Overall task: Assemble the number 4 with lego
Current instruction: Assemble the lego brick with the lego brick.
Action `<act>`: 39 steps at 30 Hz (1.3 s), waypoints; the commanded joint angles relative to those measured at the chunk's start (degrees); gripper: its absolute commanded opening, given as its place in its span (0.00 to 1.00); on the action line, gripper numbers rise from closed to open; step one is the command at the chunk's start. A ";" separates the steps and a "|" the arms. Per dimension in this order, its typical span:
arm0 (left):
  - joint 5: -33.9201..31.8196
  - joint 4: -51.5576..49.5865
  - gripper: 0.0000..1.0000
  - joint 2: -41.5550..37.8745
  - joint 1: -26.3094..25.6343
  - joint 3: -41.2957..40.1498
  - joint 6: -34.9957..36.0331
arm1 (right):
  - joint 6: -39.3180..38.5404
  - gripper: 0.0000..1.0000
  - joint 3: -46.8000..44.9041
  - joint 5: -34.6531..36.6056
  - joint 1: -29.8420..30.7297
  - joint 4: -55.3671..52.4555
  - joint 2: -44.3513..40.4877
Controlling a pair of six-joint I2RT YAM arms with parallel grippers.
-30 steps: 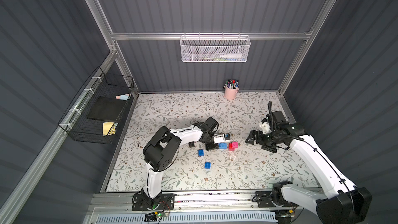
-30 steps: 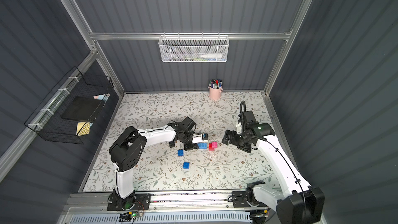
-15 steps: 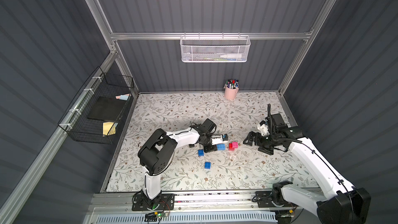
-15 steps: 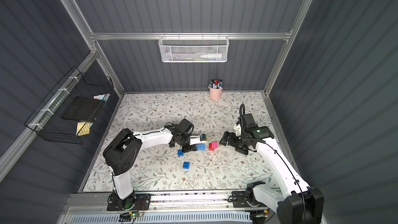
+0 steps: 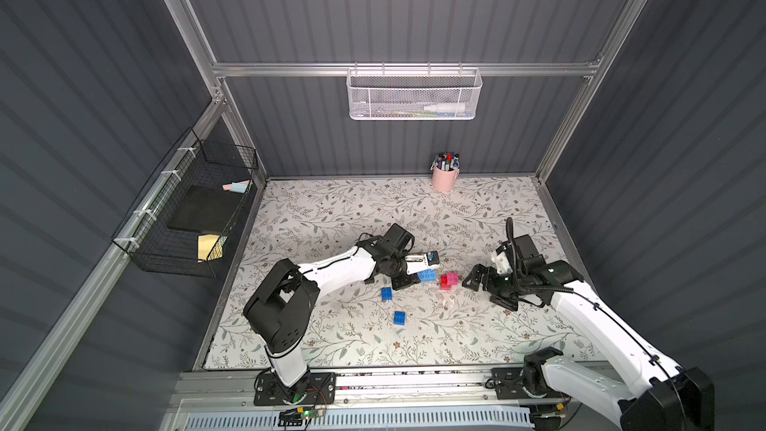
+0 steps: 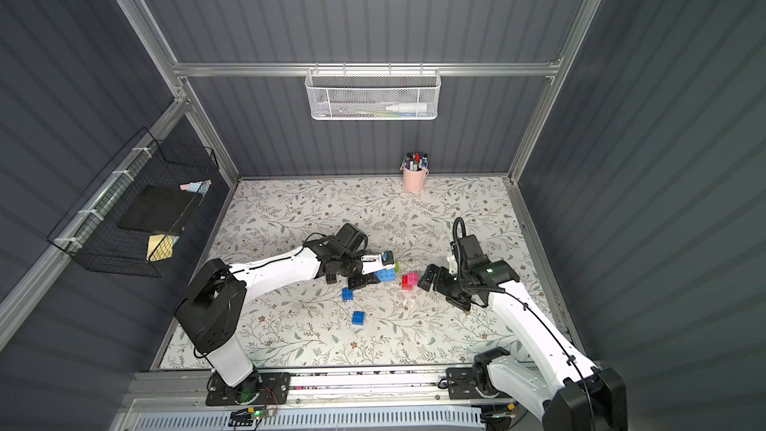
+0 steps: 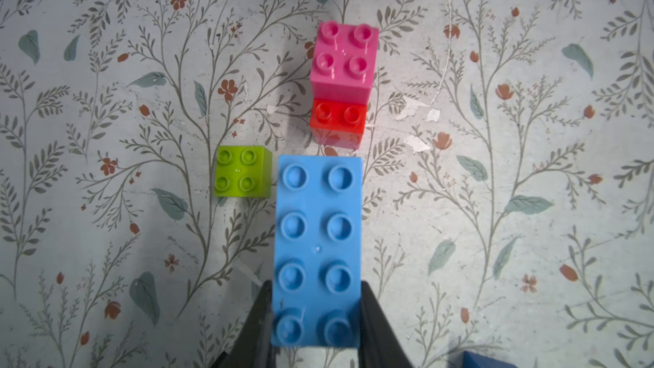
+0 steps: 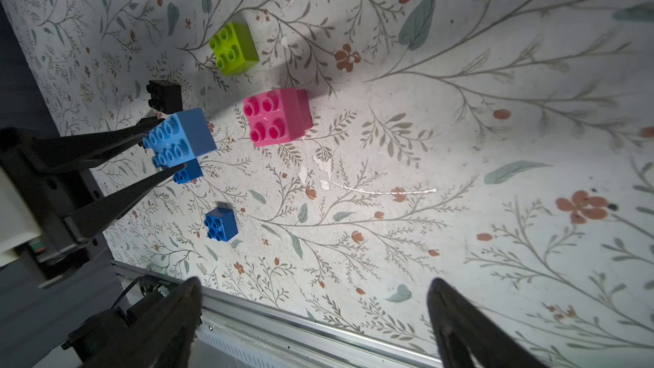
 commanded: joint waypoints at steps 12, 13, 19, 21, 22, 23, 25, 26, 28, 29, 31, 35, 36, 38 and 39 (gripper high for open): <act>1.88 -7.09 0.00 3.94 -1.78 7.60 4.02 | 7.36 0.99 -4.49 7.19 4.12 7.33 -0.85; 2.15 -6.93 0.00 4.05 -1.82 7.55 4.07 | 7.49 0.99 -4.91 7.18 4.12 7.72 -1.03; 2.16 -5.23 0.00 4.19 -1.98 6.81 4.16 | 8.03 0.99 -6.40 7.36 4.47 9.70 -0.97; 2.14 -4.56 0.00 4.40 -2.11 6.89 3.95 | 8.10 0.99 -6.88 7.49 4.63 10.51 -0.82; 2.10 -4.32 0.00 4.45 -2.11 6.77 3.85 | 8.18 0.99 -7.09 7.34 4.65 11.16 -0.73; 2.14 -4.23 0.00 4.58 -2.28 6.97 3.87 | 8.22 0.99 -7.42 7.36 4.73 11.80 -0.55; 2.20 -4.32 0.00 5.02 -2.53 7.18 3.88 | 8.38 0.99 -8.00 7.53 4.82 12.93 -0.46; 2.10 -4.52 0.00 5.43 -2.70 7.44 3.86 | 8.40 0.99 -8.28 7.66 4.82 13.60 -0.49; 1.88 -4.73 0.00 5.90 -3.03 7.80 3.93 | 8.40 0.99 -8.81 7.77 4.82 14.68 -0.64; 1.85 -4.70 0.00 6.12 -3.23 7.98 3.96 | 8.42 0.99 -8.93 7.97 4.83 14.99 -0.62; 1.80 -4.36 0.00 6.19 -3.42 7.92 4.10 | 8.12 0.99 -8.95 8.20 4.89 15.28 -0.44; 1.26 -4.01 0.00 6.59 -3.50 7.95 3.99 | 7.78 0.99 -8.92 8.28 4.91 15.44 -0.37; 1.11 -3.88 0.00 6.71 -3.52 7.96 4.05 | 7.76 0.99 -8.95 8.28 4.91 15.42 -0.37; 0.96 -3.40 0.00 6.67 -3.56 7.59 3.96 | 7.67 0.99 -8.95 8.22 4.91 15.42 -0.37; 0.91 -3.02 0.00 6.58 -3.50 7.38 3.82 | 7.68 0.99 -9.03 8.12 4.91 15.53 -0.32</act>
